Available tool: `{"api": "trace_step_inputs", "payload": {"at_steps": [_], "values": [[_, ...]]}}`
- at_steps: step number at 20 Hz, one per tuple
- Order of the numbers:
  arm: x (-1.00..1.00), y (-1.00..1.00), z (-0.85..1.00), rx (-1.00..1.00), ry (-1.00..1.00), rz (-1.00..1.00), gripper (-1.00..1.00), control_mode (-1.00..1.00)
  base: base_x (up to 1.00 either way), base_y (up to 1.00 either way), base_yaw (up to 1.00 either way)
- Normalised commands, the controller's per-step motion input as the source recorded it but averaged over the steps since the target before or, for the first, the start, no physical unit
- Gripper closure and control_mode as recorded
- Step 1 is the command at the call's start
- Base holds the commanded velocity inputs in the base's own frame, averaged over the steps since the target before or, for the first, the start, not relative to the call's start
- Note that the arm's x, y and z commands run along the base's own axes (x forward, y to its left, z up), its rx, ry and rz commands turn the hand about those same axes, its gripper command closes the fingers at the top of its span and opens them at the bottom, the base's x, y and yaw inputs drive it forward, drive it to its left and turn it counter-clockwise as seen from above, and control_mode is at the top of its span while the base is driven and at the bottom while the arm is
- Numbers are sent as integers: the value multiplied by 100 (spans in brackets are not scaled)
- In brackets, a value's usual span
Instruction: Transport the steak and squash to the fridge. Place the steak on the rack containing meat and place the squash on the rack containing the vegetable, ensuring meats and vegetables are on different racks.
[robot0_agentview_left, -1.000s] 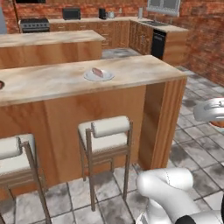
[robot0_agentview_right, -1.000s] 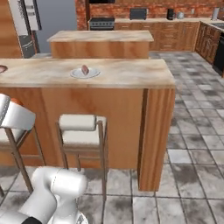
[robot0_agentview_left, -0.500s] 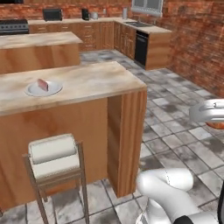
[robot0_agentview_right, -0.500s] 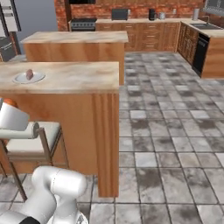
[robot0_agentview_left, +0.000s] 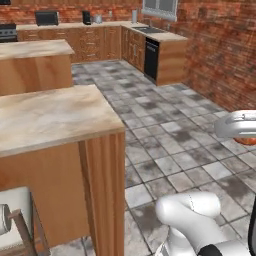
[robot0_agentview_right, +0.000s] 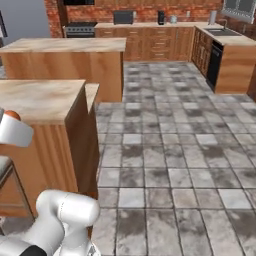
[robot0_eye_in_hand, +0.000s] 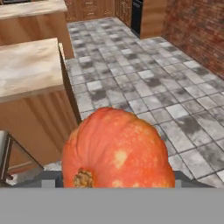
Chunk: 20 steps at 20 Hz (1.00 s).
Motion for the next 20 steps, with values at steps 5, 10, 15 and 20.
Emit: {"api": "trace_step_inputs", "payload": {"at_steps": [5,10,15,20], "values": [[0,0,0,0,0,0,100,100,40,-100,4],[0,0,0,0,0,0,100,100,43,-100,16],[0,0,0,0,0,0,100,100,95,-100,43],[0,0,0,0,0,0,100,100,100,-100,38]]}}
